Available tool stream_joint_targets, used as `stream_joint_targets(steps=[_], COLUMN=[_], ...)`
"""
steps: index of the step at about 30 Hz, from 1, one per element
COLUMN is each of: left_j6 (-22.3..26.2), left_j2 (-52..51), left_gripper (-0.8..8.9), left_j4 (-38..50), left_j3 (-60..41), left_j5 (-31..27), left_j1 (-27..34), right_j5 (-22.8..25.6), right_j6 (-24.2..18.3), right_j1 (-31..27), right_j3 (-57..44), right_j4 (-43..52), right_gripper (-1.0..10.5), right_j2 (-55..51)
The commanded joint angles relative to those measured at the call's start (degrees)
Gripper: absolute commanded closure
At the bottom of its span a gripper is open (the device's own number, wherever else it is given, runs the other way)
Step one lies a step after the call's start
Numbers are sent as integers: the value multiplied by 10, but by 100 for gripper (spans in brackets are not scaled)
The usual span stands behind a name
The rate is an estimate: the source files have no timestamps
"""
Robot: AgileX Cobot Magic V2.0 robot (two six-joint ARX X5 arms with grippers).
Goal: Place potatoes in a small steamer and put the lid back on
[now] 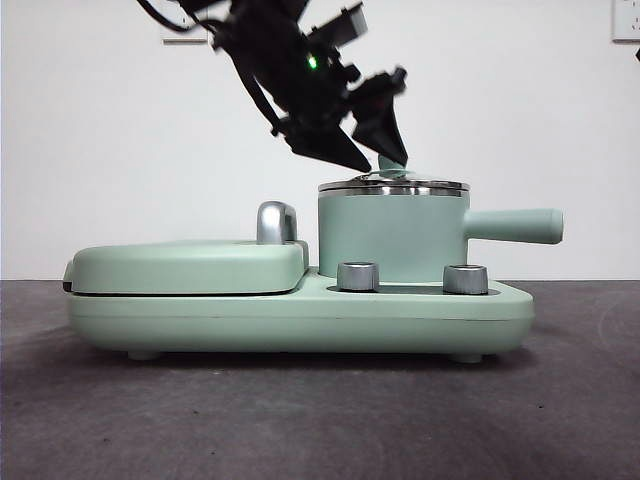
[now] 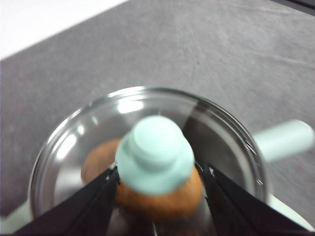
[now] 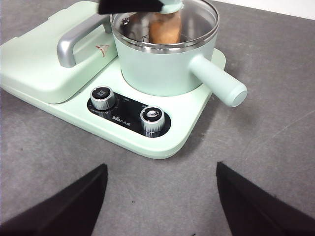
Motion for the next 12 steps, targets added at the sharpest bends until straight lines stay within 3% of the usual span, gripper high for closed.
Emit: stream_joint_targets(steps=[1, 7, 12], left_j6=[-35, -66, -74], left_j2=[-38, -111, -186], left_gripper=[531, 534, 537], left_j4=[-48, -176, -191], left_j3=[8, 3, -62], left_j5=[2, 75, 82], left_j1=[3, 29, 39], right_j5=[0, 0, 0], right_j6=[6, 6, 6], right_j1=[3, 3, 3], right_j3=[4, 4, 4], right_j4=[7, 7, 7], right_gripper=[598, 598, 598], right_j2=[1, 1, 1])
